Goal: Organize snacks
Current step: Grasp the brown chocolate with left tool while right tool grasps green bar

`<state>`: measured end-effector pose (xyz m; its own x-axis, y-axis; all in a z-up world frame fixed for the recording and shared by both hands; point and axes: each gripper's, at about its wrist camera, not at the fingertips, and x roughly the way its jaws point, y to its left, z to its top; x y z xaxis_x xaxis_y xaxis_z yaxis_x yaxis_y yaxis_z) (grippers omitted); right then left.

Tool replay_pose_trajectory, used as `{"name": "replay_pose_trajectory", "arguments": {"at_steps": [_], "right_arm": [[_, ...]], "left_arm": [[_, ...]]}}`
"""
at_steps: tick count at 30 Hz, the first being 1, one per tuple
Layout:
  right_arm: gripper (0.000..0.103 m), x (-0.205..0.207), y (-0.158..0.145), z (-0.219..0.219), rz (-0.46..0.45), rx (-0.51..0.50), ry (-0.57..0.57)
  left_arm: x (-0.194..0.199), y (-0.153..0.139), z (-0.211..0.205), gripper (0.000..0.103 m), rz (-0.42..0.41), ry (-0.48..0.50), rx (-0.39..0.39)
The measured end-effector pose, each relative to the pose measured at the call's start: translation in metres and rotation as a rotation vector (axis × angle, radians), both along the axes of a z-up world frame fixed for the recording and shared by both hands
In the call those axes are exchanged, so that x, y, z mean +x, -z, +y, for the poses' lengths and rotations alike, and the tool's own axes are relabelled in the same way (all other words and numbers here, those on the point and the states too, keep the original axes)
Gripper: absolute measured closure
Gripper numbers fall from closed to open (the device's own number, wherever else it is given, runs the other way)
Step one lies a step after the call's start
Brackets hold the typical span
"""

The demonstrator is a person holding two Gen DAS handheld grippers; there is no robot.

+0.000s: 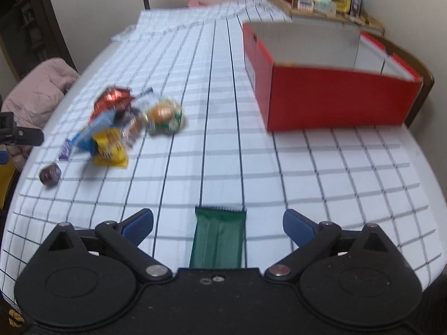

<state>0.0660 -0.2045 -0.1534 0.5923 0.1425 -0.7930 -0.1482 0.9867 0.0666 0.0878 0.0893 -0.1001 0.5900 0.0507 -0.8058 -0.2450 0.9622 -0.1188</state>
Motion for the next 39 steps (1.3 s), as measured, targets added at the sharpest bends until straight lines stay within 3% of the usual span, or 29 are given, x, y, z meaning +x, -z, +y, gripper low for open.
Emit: {"name": "replay_pose_trajectory", "arguments": {"at_steps": [6,11,21,26,30,33,36,39], "right_arm": [[0.005,0.001,0.016,0.005,0.053,-0.045,0.021],[0.013,-0.001,0.028,0.006,0.087,-0.074,0.037],[0.02,-0.003,0.035,0.01,0.091,-0.107,0.019],[0.031,-0.004,0.033,0.009,0.077,-0.099,0.023],[0.049,-0.005,0.031,0.01,0.064,-0.098,0.019],[0.059,-0.005,0.03,0.012,0.058,-0.102,0.012],[0.06,-0.005,0.03,0.012,0.057,-0.1,0.008],[0.061,-0.005,0.03,0.01,0.059,-0.087,0.009]], "left_arm": [[0.009,0.023,0.019,0.001,0.034,-0.041,0.016],[0.016,0.043,0.031,0.001,0.071,-0.072,0.04],[0.025,0.061,0.036,0.005,0.094,-0.072,0.0],[0.029,0.069,0.043,0.025,0.135,-0.111,-0.027],[0.03,0.068,0.042,0.036,0.129,-0.111,-0.004],[0.031,0.066,0.042,0.051,0.13,-0.119,-0.002],[0.031,0.066,0.04,0.069,0.132,-0.112,0.013],[0.03,0.064,0.039,0.072,0.128,-0.104,0.02]]}}
